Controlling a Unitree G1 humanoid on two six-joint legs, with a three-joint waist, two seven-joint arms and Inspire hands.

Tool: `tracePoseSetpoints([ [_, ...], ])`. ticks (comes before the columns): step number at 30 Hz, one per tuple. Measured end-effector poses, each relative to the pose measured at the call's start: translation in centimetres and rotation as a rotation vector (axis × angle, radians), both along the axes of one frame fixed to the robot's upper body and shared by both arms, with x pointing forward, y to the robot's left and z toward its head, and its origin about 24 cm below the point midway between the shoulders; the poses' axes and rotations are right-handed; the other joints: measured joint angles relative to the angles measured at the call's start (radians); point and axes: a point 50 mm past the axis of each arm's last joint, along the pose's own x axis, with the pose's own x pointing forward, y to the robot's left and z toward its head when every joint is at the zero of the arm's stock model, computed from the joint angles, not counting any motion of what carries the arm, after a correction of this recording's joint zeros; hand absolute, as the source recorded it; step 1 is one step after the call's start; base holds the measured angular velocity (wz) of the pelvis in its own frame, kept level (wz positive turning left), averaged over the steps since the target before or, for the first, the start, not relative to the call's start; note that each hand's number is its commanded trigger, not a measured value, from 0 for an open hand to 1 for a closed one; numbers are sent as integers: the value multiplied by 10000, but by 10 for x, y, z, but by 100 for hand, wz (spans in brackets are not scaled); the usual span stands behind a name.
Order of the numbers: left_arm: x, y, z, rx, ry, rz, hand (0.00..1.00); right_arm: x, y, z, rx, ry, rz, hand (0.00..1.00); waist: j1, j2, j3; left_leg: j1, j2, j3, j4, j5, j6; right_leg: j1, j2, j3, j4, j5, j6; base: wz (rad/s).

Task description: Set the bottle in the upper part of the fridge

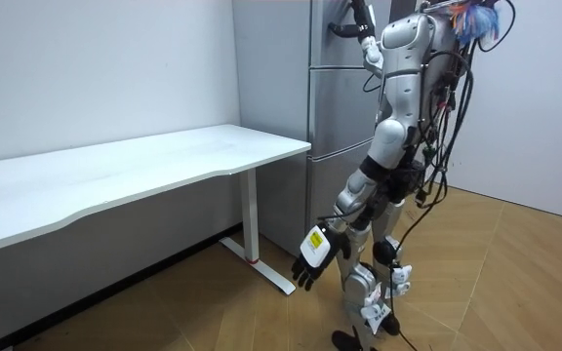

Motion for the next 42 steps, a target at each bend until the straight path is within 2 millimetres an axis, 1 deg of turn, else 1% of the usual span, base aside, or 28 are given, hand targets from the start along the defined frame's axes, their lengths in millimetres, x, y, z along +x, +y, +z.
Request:
tracePoseSetpoints([
  [5, 0, -1, 0, -115, 29, -17, 0, 0, -1, -1, 16, 64, -45, 0, 27, 20, -11, 4, 4, -18, -8, 46, 28, 66, 27, 9, -145, 99, -3, 0],
  [8, 0, -1, 0, -135, 19, -25, 0, 0, -1, -1, 13, 65, -42, 0, 25, 23, -12, 5, 2, -18, -13, 68, 62, 69, 27, 10, -148, 105, -5, 0],
  [20, 0, -1, 0, -105, 2, -19, 0, 1, -3, -1, -79, 118, -106, 0, 8, 29, -13, 3, -9, -54, -4, 71, 69, 74, 5, -13, -134, 110, -7, 0],
  [22, -1, -1, 0, -112, 10, -21, 0, 0, -3, -1, -84, 114, -105, 0, -44, 29, -13, -6, -28, -115, -4, 78, 78, 93, -37, -88, -135, 107, -3, 10],
  [23, -1, -1, 0, -132, 17, -27, 0, 0, -4, 0, -84, 96, -111, 0, -98, 29, -14, -15, -56, -193, -6, 82, 75, 111, -114, -184, -131, 97, 2, 15],
  [24, -2, -1, 0, -168, 12, -37, 0, 0, -3, 1, -93, 33, -81, 0, -192, 31, -16, -17, -79, -234, -19, 89, 74, 111, -130, -200, -115, 87, 14, 15],
  [28, -2, 1, 1, -174, -149, 55, 0, -3, -5, 2, -83, -29, -145, 0, -279, 6, -30, -10, -136, -279, -86, 147, 127, 99, -132, -195, -127, 77, 40, 5],
  [32, -5, 7, 4, -87, -426, 295, 0, -4, -8, 5, 16, -142, -141, 0, -493, -61, -77, -26, -185, -309, -122, 166, 163, 103, -132, -233, -145, 109, 8, 2],
  [37, -4, 11, 6, 115, -689, 459, 0, -12, -11, 9, 315, -343, -32, 0, -568, -84, -104, -32, -200, -306, -168, 164, 183, 159, -138, -221, -156, 126, 17, 0],
  [40, -7, 11, 6, 215, -638, 510, 0, -19, -18, 15, 347, -654, -289, 0, -689, -53, -126, -77, -190, -309, -165, 136, 213, 163, -149, -322, -164, 133, 20, 6],
  [42, -13, 10, 4, 200, -422, 587, 0, -22, -28, 21, 172, -756, -688, 0, -789, 17, -168, -95, -190, -277, -171, 114, 231, 148, -160, -353, -165, 131, 24, 3],
])
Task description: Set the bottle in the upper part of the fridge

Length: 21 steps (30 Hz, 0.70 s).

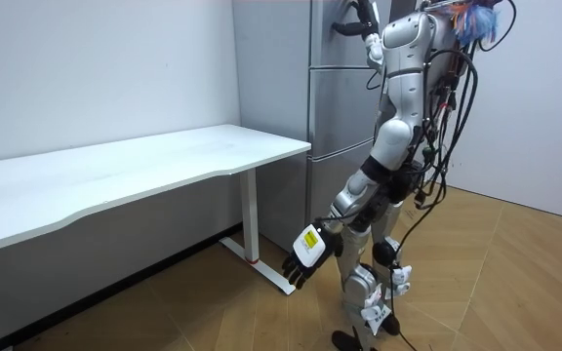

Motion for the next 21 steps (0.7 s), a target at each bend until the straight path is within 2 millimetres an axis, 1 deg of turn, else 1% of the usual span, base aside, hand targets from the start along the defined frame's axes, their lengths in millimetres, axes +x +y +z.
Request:
tracePoseSetpoints([
  [2, -4, 0, -1, 60, 106, 65, 0, -3, -9, 0, 187, 106, -216, 0, -26, 40, -14, 14, 10, -2, 2, -28, -3, 16, -1, -37, 5, -1, 1, 0],
  [4, -7, -1, -2, 121, 202, 153, 0, -6, -15, -2, 404, 127, -397, 0, -123, 61, -14, -2, 22, -5, 2, -34, -9, 16, 3, -78, 2, -2, 2, 3],
  [6, -10, -3, -4, 138, 289, 235, 0, -12, -27, -7, 714, 343, -857, 0, -271, 63, -15, -20, 33, 13, -5, -42, -17, -17, 5, -85, 10, -7, 10, 2],
  [8, -12, -4, -5, 143, 353, 278, 0, -17, -39, -12, 992, 605, -1376, 0, -301, 64, -14, -32, 54, 92, -26, -43, -21, -78, 11, -72, 29, -7, 9, -11],
  [9, -12, -4, -5, 140, 360, 285, 0, -21, -45, -14, 1306, 672, -1522, 0, -359, 32, -12, -21, 55, 111, -49, -43, -23, -80, 10, -70, 30, -7, 9, -10],
  [10, -13, -4, -5, 143, 344, 289, 0, -23, -47, -16, 1460, 680, -1603, 0, -382, 33, -2, 1, 53, 120, -78, -40, -26, -80, 10, -57, 30, -7, 9, -9],
  [11, -13, -4, -4, 163, 294, 287, 0, -26, -51, -18, 1786, 667, -1690, 0, -413, 0, 31, 63, 51, 155, -162, -29, -37, -81, 7, -30, 29, -11, 4, -14],
  [12, -13, -4, -4, 191, 218, 305, 0, -28, -54, -20, 2009, 653, -1769, 0, -442, 15, 38, 99, 47, 175, -185, -29, -38, -76, 22, 48, 9, -18, 1, -15],
  [14, -12, -4, -4, 236, 110, 312, 0, -33, -59, -24, 2284, 640, -2000, 0, -474, -28, 69, 111, 44, 208, -207, -33, -38, -96, 38, 171, 5, -40, 5, -10],
  [17, -9, -5, -4, 209, -59, 265, 0, -38, -62, -28, 2402, 621, -2320, 0, -545, -45, 115, 125, 48, 333, -248, -34, -38, -136, 53, 216, -7, -47, 9, -9],
  [21, -7, -5, -3, 237, -182, 220, 0, -46, -69, -39, 2498, 938, -2869, 0, -603, -65, 118, 160, 41, 329, -314, -34, -38, -116, 52, 203, -30, -56, 23, 0],
])
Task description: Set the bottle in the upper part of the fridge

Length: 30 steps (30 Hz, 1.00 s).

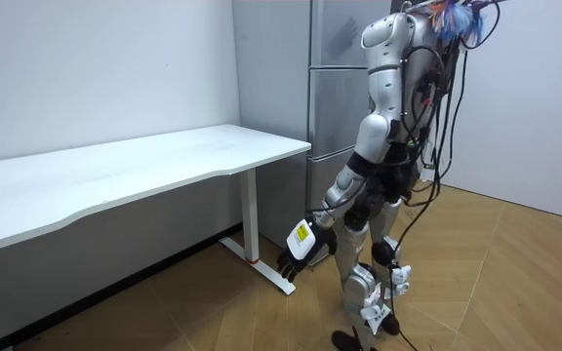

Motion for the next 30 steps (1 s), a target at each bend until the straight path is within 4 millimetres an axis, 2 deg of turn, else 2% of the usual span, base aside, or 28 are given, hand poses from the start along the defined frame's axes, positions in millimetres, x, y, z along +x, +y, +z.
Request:
tracePoseSetpoints([
  [4, -5, 4, 2, 139, -41, 275, 0, -13, -14, -16, 176, 773, -729, 0, 47, -68, -17, 52, -2, 3, -80, -2, 0, 55, 12, -8, -126, -2, 4, 0],
  [6, -9, 6, 3, 330, 11, 435, 0, -15, -17, -21, 359, 992, -862, 0, -3, -11, 2, 79, -3, -3, -154, -2, 1, 50, 14, 23, -129, -7, 12, -4],
  [10, -9, 6, 3, 383, 26, 452, 0, -25, -22, -33, 905, 1155, -1255, 0, 27, 46, -17, 96, -5, 1, -224, -4, 2, 53, 19, 16, -134, -16, 27, 0],
  [13, -9, 5, 2, 342, 47, 466, 0, -36, -23, -52, 1361, 1698, -1641, 0, 32, 106, -30, 114, 3, 11, -224, -8, -3, 74, 24, -19, -120, -17, 28, 1],
  [14, -9, 4, 2, 333, 27, 468, 0, -41, -26, -64, 1646, 2049, -1872, 0, 40, 161, -7, 115, 5, 11, -209, -9, -4, 71, 21, -11, -119, -17, 28, 0],
  [15, -8, 4, 2, 328, 5, 474, 0, -46, -27, -75, 2021, 2350, -2069, 0, 47, 146, -21, 109, 3, 11, -219, -12, -1, 57, 17, -3, -112, -17, 28, 0],
  [20, -8, 1, 1, 253, -17, 509, 0, -58, -30, -101, 2993, 2944, -2604, 0, -18, 348, -32, 103, -11, 29, -202, -65, 19, 22, 5, 88, -64, -29, 48, -5],
  [25, -7, 1, 2, 184, -184, 788, 0, -76, -36, -127, 5103, 2994, -3009, 0, 43, 418, -22, 102, -16, 88, -178, -65, 16, 35, 27, 263, -100, -82, 52, -2],
  [27, -9, 2, 1, 235, -150, 886, 0, -87, -38, -153, 6419, 3487, -3481, 0, 79, 396, -8, 103, -20, 117, -171, -70, 10, 37, 26, 274, -119, -94, 65, 0],
  [28, -10, 1, 1, 211, -132, 923, 0, -90, -38, -159, 6888, 3541, -3590, 0, 76, 401, -4, 102, -23, 117, -175, -72, 13, 33, 25, 273, -121, -99, 71, 3],
  [30, -15, 1, 1, 130, -80, 1212, 0, -104, -34, -186, 8728, 3586, -4052, 0, 49, 413, -7, 101, -31, 66, -176, -81, 26, 65, 12, 241, -135, -105, 79, 5],
])
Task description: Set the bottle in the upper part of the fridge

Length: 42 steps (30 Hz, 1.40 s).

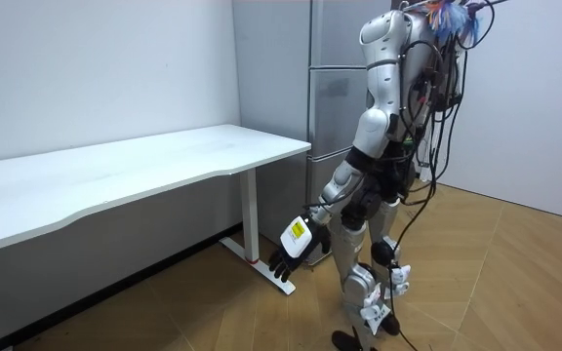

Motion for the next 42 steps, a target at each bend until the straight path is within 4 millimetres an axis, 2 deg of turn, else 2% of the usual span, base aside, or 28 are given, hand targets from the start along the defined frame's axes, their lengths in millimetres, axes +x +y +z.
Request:
tracePoseSetpoints([
  [4, -6, -3, -1, -117, 54, 224, 0, -19, 13, -32, 1755, 162, -671, 0, -48, 84, -29, 6, -14, -31, 3, -1, 2, -7, -4, -8, -29, 0, 1, 0],
  [6, -7, -8, -2, -234, 55, 324, 0, -29, 18, -43, 2157, 478, -815, 0, -112, 265, -70, 31, -27, -26, -37, -2, 5, 0, -19, 10, -13, -9, 15, 0],
  [10, -4, -12, -4, -237, -57, 342, 0, -41, 25, -60, 2596, 1320, -886, 0, -162, 349, -51, 214, -24, 9, -103, -8, -4, 137, -7, 60, -7, -68, 15, -1],
  [14, -7, -13, -4, -219, 30, 361, 0, -56, 41, -77, 2860, 2641, -8, 0, -140, 375, -18, 332, -22, 15, -194, -41, -41, 103, 10, 152, 15, -203, -3, -3],
  [19, -11, -21, -9, -462, 305, 504, 0, -75, 58, -99, 3179, 4725, 1326, 0, -18, 391, -17, 330, -17, 19, -132, -47, -50, 93, 20, 157, 42, -217, -13, -1],
  [21, -7, -23, -10, -542, 232, 473, 0, -81, 68, -108, 3370, 5622, 2410, 0, 8, 399, -14, 286, -17, 38, -107, -50, -53, 94, 18, 130, 35, -216, -12, 2],
  [25, -6, -24, -10, -538, 223, 405, 0, -82, 82, -117, 3867, 6139, 3614, 0, 45, 457, -10, 303, -17, 33, -94, -57, -54, 160, 4, 45, 15, -216, -12, 6],
  [30, -7, -25, -11, -484, 296, 393, 0, -79, 95, -123, 3890, 6893, 5436, 0, 88, 645, -3, 348, -12, 48, -92, -88, -52, 187, 11, 82, 24, -216, -12, 0],
  [42, -6, -30, -12, -541, 285, 240, 0, -84, 111, -134, 4941, 7264, 6931, 0, 143, 765, -9, 263, -5, 1, -78, -89, -56, 167, 17, 25, 30, -221, -15, 0],
])
